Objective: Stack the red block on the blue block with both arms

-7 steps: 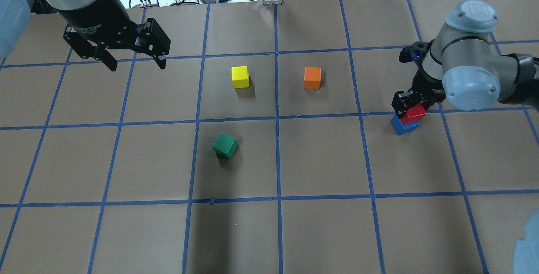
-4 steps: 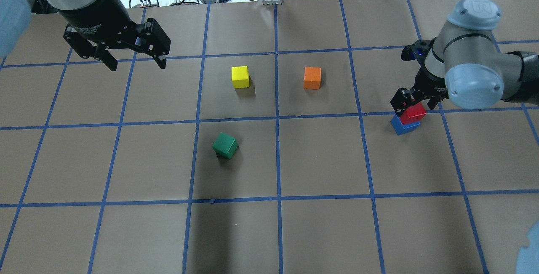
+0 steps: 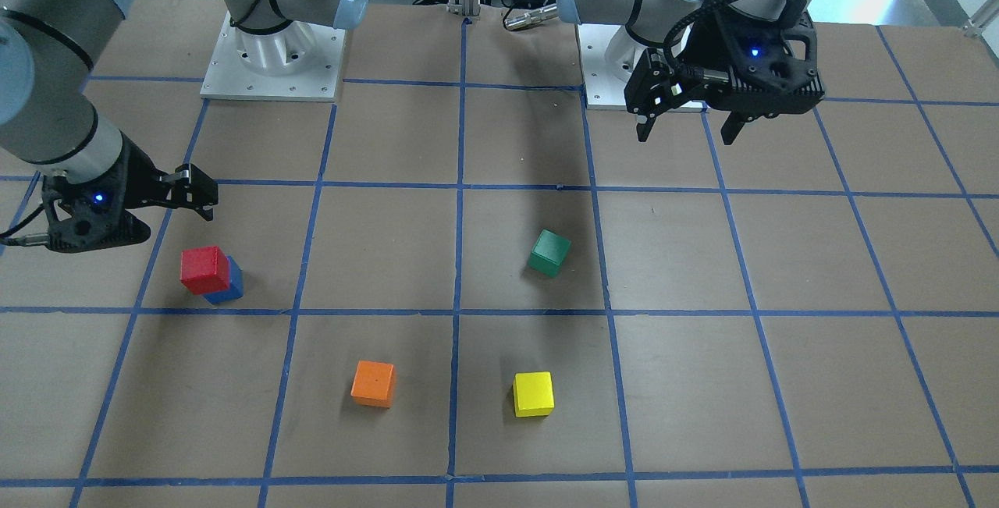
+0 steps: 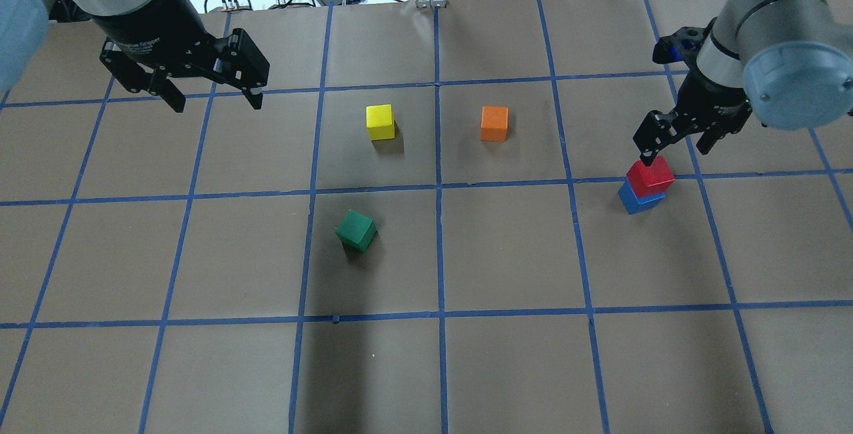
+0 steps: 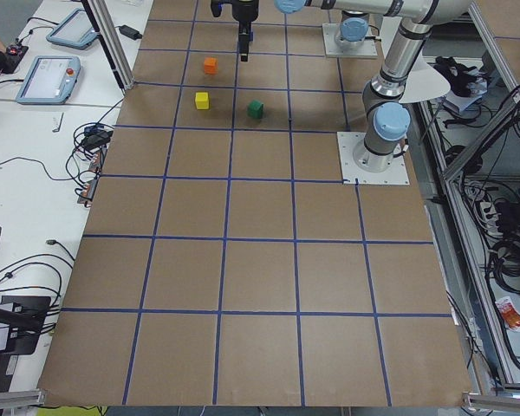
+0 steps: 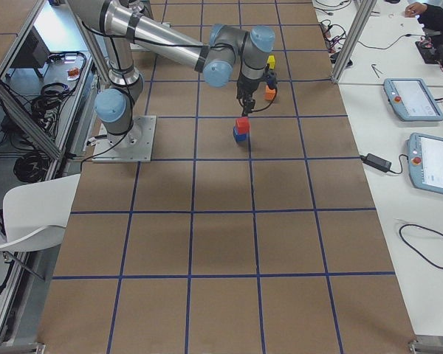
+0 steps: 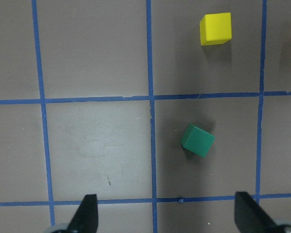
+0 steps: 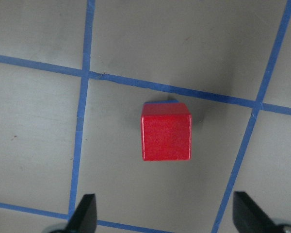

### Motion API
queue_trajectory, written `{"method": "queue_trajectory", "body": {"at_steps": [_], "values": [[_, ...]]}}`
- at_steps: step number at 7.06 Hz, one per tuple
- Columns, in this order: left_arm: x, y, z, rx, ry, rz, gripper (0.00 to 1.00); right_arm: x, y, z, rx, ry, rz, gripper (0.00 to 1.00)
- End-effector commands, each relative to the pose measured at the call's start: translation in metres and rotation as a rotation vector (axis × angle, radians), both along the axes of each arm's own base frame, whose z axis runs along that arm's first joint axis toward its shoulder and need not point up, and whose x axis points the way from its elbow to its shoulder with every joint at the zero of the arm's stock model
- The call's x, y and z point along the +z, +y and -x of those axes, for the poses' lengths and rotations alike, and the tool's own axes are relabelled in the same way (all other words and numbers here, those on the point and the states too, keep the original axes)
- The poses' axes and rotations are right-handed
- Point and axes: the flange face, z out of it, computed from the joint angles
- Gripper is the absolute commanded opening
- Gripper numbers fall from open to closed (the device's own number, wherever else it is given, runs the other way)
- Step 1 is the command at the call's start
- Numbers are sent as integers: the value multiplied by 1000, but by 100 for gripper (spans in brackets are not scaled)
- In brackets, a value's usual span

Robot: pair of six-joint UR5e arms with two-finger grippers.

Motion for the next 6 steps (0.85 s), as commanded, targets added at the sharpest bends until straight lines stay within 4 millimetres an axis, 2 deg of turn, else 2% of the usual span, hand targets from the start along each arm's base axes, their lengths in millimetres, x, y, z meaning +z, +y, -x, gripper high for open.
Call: {"method": "queue_trajectory", "body": {"at_steps": [1,3,4,5,6], "values": [[0,0,0,-1,0,0,100,74,22,-10,-15,4,41,100],[0,0,0,1,0,0,100,108,12,-8,-84,33,138,100],[0,0,0,1,0,0,100,108,14,-30,-159,37,132,100],[0,0,0,2,0,0,100,111,18,-73,-130,51,151,100],[0,0,0,2,0,0,100,107,23,-97,-195,50,146,100]]}}
